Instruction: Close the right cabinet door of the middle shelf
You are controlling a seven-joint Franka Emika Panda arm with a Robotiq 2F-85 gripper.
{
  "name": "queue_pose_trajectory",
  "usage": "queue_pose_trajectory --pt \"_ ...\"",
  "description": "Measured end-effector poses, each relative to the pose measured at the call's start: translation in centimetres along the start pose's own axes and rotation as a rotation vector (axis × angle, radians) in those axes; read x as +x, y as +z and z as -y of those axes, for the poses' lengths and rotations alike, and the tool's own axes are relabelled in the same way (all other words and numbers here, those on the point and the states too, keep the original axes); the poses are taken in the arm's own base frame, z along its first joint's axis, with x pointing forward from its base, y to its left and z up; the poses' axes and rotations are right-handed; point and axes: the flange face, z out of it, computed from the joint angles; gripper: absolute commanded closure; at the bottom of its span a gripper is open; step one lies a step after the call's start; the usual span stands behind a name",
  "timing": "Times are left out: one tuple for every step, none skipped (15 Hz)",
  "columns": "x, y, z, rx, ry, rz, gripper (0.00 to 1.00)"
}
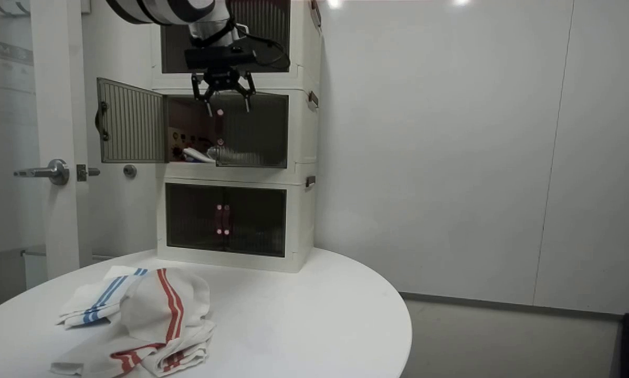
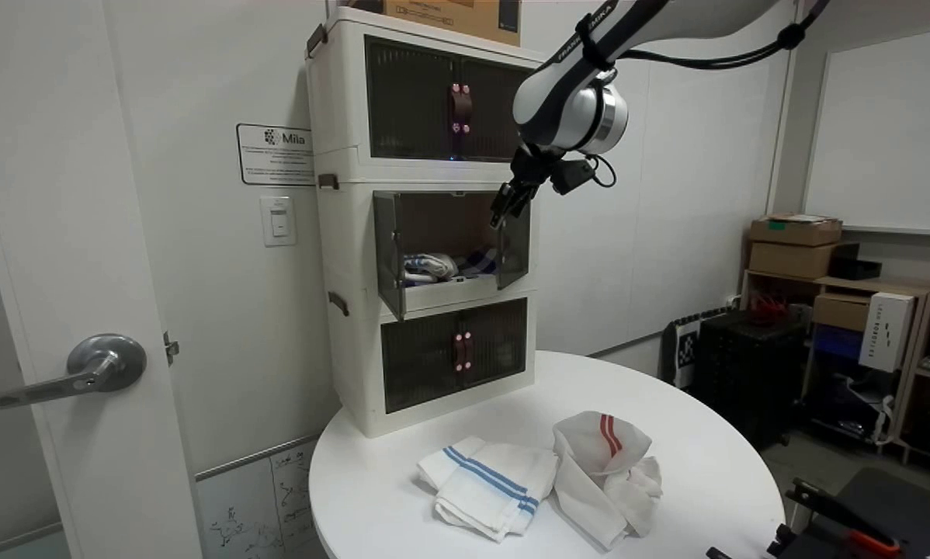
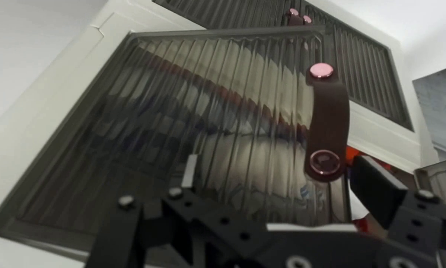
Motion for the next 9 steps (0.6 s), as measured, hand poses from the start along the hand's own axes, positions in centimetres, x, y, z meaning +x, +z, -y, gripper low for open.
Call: queue_pose_trajectory --pt "0.2 0.3 0.2 -0.011 0.035 -0.010 0.00" --pt "0.3 0.5 0.4 -0.020 0.064 -0.018 0.00" --pt "0.3 0.9 0.6 -0.028 0.089 -0.025 0.00" --pt "0.4 1.2 0.8 -0.034 0.110 -0.029 0.00" --pt "0.4 1.5 1.0 -0.039 0.127 -0.032 0.00" --pt "0.4 1.9 1.2 -0.042 0.141 -0.036 0.00" --pt "0.4 2.2 1.4 -0.045 0.150 -0.039 0.00" --pt "0.4 2.5 1.6 -0.047 0.157 -0.043 0.00" --pt "0.5 2.7 1.8 -0.050 0.162 -0.048 0.00"
